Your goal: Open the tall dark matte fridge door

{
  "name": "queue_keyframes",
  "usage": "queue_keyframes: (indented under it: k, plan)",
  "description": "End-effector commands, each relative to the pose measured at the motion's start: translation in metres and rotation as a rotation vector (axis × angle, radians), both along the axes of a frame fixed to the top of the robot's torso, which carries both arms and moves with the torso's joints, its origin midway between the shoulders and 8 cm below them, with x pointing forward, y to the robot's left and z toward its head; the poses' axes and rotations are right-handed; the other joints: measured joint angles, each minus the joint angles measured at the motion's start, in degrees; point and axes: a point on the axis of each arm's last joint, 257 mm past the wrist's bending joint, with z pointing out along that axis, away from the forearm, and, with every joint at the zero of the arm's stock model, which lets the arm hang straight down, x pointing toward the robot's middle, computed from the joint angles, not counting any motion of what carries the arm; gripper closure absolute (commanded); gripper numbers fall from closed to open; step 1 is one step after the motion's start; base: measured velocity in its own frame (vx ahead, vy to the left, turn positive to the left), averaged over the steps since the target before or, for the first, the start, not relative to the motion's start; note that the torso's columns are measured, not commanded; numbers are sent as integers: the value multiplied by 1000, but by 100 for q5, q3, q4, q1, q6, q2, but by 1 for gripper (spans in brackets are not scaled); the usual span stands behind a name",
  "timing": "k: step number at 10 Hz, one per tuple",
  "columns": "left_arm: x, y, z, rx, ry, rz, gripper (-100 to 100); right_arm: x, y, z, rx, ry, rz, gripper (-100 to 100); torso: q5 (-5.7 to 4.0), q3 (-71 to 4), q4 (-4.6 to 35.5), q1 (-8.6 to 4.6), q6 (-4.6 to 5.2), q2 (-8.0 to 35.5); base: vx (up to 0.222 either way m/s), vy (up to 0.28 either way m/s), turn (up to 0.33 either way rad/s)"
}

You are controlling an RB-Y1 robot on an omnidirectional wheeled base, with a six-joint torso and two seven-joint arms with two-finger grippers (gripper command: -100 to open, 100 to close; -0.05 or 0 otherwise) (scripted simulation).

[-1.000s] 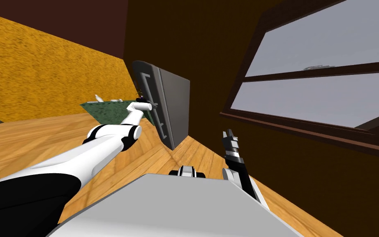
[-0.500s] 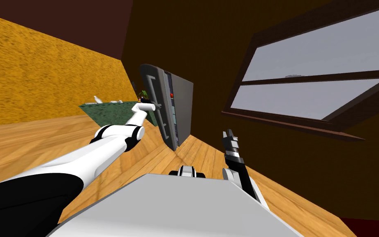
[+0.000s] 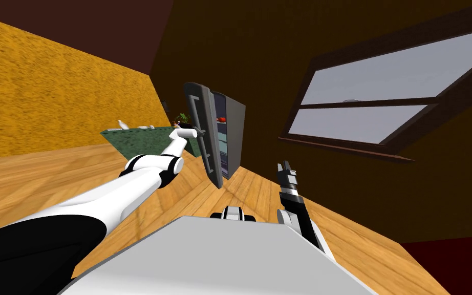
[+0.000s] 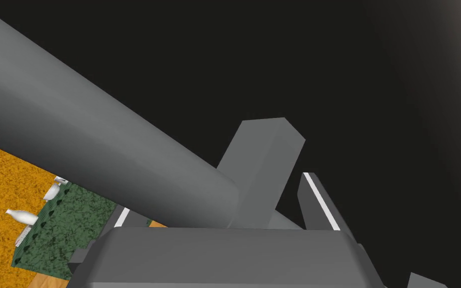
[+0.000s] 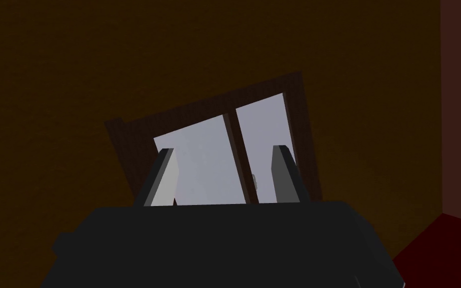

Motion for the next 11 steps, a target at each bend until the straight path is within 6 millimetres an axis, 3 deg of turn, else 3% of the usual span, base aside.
queue_keyframes:
  k: [1, 2, 4, 6, 7, 8, 9, 11]
  plan:
    - [5, -19, 17, 16, -23, -35, 100, 0, 0, 0, 0, 0, 0, 0, 2, -6, -3, -21, -11, -10, -179, 288, -73]
    - [5, -19, 17, 16, -23, -35, 100, 0, 0, 0, 0, 0, 0, 0, 7, 6, -10, -28, -8, 1, -172, 224, -51]
    - [12, -49, 18, 18, -22, -87, 100, 0, 0, 0, 0, 0, 0, 0, 6, 31, -9, -45, -5, 32, -164, 294, -78]
    - [12, -49, 13, 7, -14, -85, 100, 0, 0, 0, 0, 0, 0, 0, 8, 42, -9, -54, -11, 51, -142, 203, -57]
    - [15, -63, 13, 8, -14, -110, 100, 0, 0, 0, 1, 0, 0, 0, 1, 40, -19, -106, -10, 37, -76, 233, -38]
    - [17, -77, 13, 8, -14, -135, 100, 0, 0, 0, 0, 0, 0, 0, 0, 37, -21, -71, 14, 41, -132, 384, -150]
    - [17, -77, 13, 8, -14, -135, 100, 0, 0, 0, 0, 0, 0, 0, 7, 37, -17, -31, 15, 48, -103, 324, -123]
    - [20, -106, 13, 10, -14, -184, 100, 0, 0, 0, 0, 0, 0, 0, 7, 10, -16, -35, -6, 3, -64, 365, -89]
